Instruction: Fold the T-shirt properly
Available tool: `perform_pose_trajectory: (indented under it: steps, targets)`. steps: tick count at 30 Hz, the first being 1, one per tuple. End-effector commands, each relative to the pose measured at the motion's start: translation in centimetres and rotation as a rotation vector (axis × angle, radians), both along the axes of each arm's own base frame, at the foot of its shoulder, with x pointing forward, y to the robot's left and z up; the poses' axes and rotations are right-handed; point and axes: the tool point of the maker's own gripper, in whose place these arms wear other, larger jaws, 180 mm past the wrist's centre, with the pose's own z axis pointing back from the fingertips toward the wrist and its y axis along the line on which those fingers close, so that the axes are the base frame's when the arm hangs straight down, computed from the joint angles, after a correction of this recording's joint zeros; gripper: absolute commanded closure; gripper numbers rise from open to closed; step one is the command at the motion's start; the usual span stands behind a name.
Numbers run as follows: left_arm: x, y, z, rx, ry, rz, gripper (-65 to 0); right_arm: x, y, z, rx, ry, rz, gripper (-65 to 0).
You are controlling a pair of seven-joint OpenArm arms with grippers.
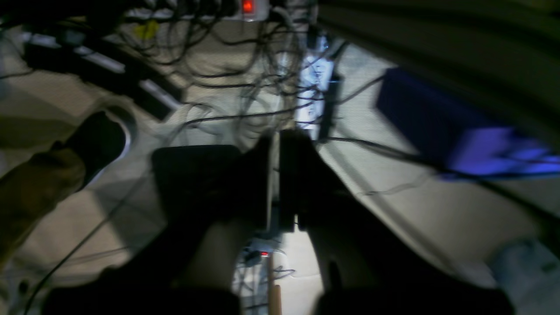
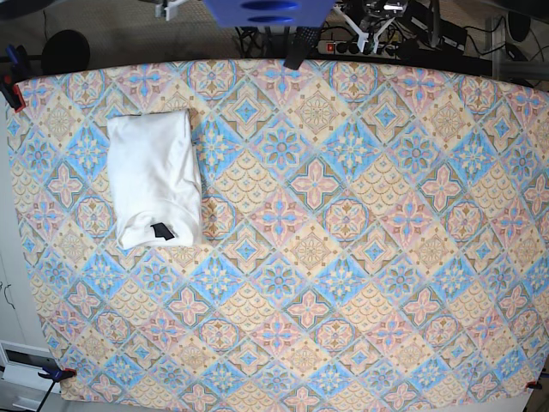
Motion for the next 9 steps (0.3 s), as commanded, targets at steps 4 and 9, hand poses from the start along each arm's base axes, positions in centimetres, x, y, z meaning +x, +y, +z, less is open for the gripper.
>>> perform_pose_trajectory:
  steps: [4,9]
  targets:
    - [0.4,0.3,0.0,0.007,-0.007,0.000,-1.9,1.8,-2.2,-0.1,-0.043,-0.042,-0.017,0.0]
    - [1.9,-1.1,-0.1,-0.015,-0.030,0.005,-1.9,5.2,1.0,-0.2,-0.003,-0.115,-0.048,0.0]
